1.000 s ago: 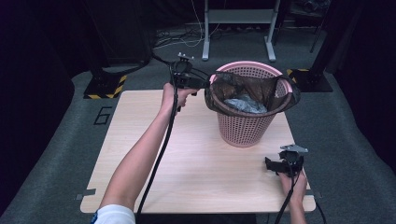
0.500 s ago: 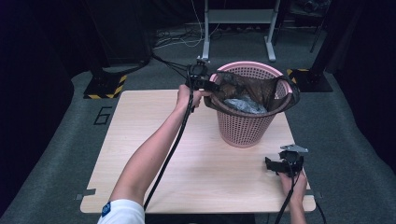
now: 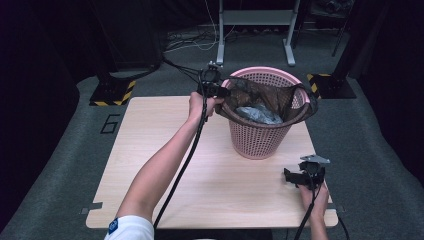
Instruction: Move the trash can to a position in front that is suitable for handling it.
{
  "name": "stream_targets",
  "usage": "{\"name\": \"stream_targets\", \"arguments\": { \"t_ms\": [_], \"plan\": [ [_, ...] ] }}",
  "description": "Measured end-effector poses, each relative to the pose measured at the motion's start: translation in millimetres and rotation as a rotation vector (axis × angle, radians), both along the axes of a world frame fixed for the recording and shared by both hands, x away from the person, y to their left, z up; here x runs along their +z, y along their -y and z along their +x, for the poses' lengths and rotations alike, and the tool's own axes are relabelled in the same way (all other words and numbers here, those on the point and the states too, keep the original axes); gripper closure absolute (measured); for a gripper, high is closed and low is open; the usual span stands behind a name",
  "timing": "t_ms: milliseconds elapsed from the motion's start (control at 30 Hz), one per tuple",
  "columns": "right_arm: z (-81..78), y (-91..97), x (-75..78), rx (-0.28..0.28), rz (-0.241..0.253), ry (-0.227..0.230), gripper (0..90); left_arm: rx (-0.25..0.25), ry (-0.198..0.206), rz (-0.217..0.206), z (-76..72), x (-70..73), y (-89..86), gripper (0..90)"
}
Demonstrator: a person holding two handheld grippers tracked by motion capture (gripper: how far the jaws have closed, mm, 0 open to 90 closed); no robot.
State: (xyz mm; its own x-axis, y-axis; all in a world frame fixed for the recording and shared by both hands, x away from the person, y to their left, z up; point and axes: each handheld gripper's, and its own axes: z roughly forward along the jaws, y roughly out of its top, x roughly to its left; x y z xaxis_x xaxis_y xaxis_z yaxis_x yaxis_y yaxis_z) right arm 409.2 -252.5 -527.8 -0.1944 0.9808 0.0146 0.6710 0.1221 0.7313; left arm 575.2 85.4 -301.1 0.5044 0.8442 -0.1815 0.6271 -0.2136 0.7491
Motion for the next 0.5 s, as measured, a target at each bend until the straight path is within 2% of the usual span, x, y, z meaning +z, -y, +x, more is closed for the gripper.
{"name": "stream_targets", "arguments": {
  "t_ms": [333,500],
  "plan": [
    [0.0,0.0,0.0,0.001,-0.001,-0.002,6.6,0.024,0.015,0.022,-10.4,0.4,-31.4,67.6],
    [0.0,-0.3,0.0,-0.001,0.001,-0.002,6.6,0.047,0.021,0.009,-16.2,0.3,-49.2,67.7]
  ]
}}
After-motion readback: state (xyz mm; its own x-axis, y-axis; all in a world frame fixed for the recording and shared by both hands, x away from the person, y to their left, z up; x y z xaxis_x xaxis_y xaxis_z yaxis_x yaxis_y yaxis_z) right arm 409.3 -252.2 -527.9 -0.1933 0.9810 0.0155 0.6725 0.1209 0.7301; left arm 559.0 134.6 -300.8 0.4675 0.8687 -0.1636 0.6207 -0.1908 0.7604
